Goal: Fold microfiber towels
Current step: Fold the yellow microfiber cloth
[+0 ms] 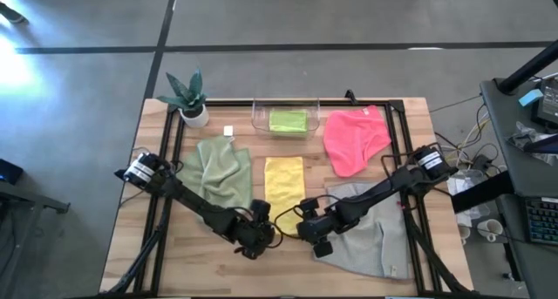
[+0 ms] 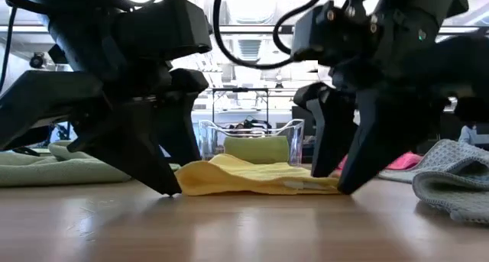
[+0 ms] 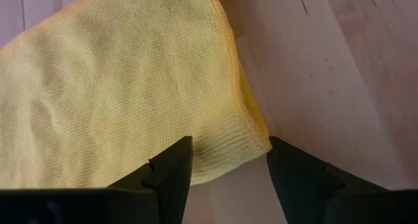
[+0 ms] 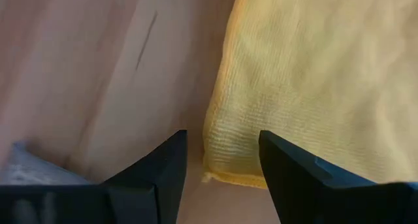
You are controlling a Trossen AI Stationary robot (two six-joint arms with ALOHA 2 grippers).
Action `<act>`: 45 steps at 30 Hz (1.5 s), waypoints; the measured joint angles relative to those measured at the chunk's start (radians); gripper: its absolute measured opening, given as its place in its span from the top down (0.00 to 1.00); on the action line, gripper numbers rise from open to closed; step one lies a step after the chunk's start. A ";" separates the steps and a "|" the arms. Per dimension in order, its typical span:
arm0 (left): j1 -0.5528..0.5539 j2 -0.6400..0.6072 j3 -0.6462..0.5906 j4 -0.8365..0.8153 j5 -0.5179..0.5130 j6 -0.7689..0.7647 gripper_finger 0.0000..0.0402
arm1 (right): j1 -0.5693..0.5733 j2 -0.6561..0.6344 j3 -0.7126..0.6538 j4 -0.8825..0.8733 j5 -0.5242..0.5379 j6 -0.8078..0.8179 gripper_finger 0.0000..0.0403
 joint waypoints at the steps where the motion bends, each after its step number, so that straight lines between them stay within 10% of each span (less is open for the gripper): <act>1: 0.002 0.000 0.000 0.000 0.000 -0.001 0.55 | 0.000 0.005 0.000 0.001 -0.001 0.002 0.55; 11: 0.008 0.003 0.001 0.006 0.002 -0.001 0.72 | -0.010 0.017 0.002 -0.002 0.081 0.061 0.59; 23: 0.010 -0.001 0.004 0.008 0.006 -0.078 0.97 | -0.025 0.019 0.003 -0.009 0.083 0.177 0.96; 37: -0.005 -0.039 0.064 0.012 0.336 -0.297 1.00 | 0.089 0.019 0.156 -0.142 0.039 0.511 0.97; 45: -0.038 -0.098 0.127 -0.027 0.345 -0.316 1.00 | 0.167 0.019 0.329 -0.329 0.058 0.693 0.97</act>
